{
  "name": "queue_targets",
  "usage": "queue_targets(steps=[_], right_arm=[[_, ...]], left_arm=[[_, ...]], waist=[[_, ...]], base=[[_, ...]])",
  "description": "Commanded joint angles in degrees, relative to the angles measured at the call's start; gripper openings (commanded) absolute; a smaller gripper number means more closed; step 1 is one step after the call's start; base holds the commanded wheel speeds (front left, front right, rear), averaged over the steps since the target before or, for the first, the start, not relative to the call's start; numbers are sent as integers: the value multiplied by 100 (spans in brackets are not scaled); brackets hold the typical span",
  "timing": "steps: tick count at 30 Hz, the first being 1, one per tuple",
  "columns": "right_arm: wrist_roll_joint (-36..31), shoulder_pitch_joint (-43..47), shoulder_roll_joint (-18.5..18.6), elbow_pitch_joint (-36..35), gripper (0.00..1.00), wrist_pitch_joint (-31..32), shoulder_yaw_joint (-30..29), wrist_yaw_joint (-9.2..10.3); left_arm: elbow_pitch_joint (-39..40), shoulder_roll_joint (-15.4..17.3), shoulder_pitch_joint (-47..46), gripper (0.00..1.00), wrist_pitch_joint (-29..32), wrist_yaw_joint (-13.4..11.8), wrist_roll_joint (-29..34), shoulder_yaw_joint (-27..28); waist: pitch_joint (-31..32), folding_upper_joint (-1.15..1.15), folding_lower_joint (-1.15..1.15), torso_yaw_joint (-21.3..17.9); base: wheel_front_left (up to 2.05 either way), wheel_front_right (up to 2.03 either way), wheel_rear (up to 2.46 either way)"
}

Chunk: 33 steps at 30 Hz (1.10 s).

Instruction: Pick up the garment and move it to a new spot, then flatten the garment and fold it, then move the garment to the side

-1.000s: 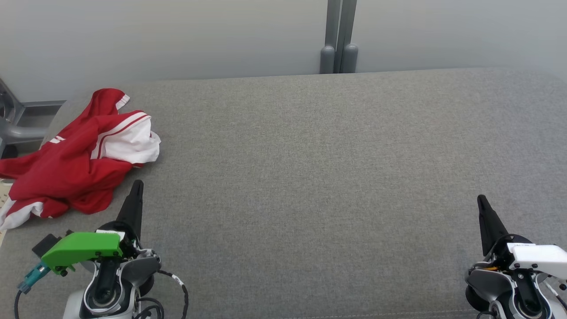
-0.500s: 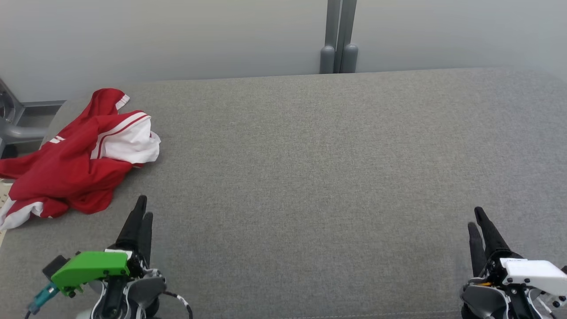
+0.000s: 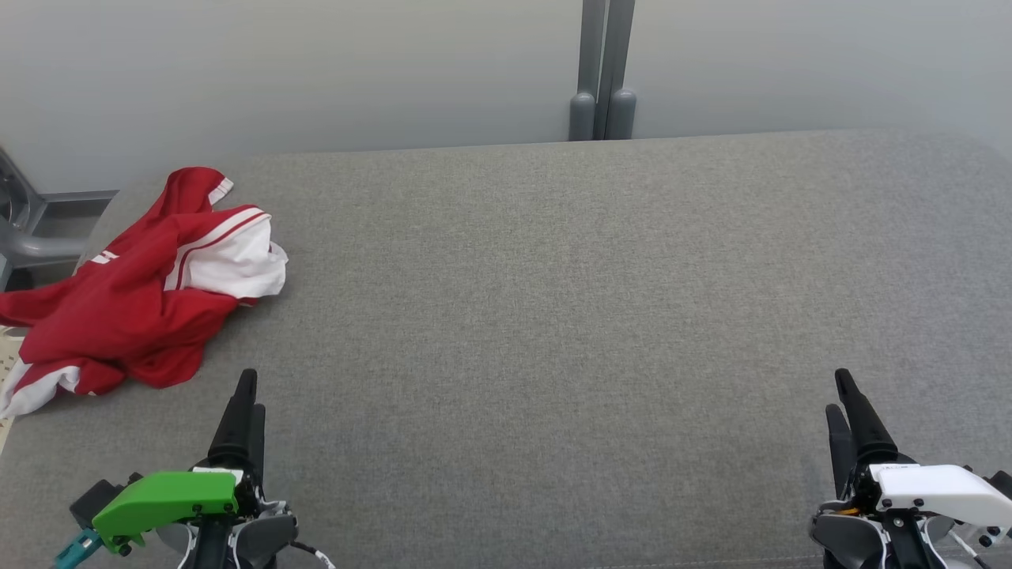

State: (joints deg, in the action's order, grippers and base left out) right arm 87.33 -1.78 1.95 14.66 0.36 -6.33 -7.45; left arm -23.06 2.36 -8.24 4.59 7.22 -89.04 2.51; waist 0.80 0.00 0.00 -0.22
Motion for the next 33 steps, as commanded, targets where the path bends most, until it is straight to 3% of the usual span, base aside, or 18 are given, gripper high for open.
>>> queue_targets(steps=[1, 20, 33], right_arm=[[-109, -69, 42, -85, 100, -47, 26, -2], [-1909, -91, 60, 56, 100, -434, 318, -2], [-3614, -136, 70, 259, 100, -677, 526, -3]], left_arm=[[110, 26, -53, 100, -47, 4, 96, 21], [294, 38, 182, 100, -545, -355, 1917, -209], [287, 77, 305, 100, -851, -399, 3380, -426]], waist=[[6, 0, 0, -2], [133, 0, 0, 1], [243, 0, 0, 9]], base=[[0, 0, 0], [0, 0, 0], [0, 0, 0]])
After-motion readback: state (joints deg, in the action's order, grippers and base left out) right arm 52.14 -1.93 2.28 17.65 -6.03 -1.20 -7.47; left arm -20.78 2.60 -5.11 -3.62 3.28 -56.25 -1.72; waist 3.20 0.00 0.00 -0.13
